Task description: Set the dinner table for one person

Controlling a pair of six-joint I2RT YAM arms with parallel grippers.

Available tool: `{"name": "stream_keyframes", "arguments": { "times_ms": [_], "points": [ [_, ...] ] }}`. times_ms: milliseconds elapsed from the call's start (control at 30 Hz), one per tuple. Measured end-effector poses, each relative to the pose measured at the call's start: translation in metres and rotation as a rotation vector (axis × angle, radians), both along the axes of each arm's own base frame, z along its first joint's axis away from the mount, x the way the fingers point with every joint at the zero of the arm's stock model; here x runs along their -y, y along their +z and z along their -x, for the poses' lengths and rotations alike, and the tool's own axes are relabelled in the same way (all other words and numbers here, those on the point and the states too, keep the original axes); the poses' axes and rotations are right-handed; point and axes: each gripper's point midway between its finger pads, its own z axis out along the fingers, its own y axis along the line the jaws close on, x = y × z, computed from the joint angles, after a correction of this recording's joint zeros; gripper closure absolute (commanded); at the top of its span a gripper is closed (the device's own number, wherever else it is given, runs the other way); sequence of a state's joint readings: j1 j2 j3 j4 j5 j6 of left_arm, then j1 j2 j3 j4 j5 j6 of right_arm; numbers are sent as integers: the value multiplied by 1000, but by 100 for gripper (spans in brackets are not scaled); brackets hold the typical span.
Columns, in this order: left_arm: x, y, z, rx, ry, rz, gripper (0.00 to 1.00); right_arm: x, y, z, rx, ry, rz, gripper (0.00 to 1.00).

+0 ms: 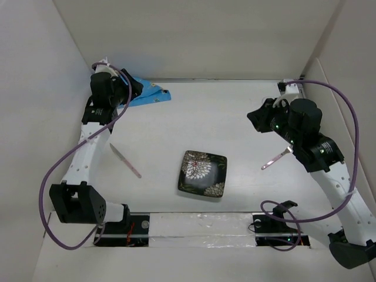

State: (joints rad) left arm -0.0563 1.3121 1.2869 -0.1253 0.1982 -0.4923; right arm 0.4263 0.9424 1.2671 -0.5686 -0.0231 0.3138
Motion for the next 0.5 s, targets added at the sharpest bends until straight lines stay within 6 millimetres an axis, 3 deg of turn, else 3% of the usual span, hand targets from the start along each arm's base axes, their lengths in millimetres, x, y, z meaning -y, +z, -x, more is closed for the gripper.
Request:
{"name": "stream_keyframes", "arguments": {
  "times_ms": [33,67,133,300,333,367,433,467,500],
  "points": [
    [-5,-6,-6,-20,30,-5,54,-2,-4,-1,-13,5,0,100],
    [-9,-11,-13,-40,62,-8,82,-4,-8,-3,-24,10,5,100],
    [-22,-18,-34,-71,137,-25,100,-7,-15,-8,-47,14,13,100],
    [-62,-44,-89,-141,289,-60,100,-10,-29,-18,-84,13,39,100],
    [-73,-53,-101,-160,313,-57,96,-11,-31,-19,-91,12,42,100],
    [-85,-60,-111,-174,339,-51,85,-11,-33,-21,-97,11,45,100],
    [-113,-79,-134,-205,395,-30,80,-11,-37,-24,-107,8,48,100],
    [-128,-92,-143,-226,426,-26,67,-11,-37,-25,-109,9,47,100],
    [-140,-105,-151,-246,453,-27,60,-12,-38,-26,-109,12,45,100]
  ]
}}
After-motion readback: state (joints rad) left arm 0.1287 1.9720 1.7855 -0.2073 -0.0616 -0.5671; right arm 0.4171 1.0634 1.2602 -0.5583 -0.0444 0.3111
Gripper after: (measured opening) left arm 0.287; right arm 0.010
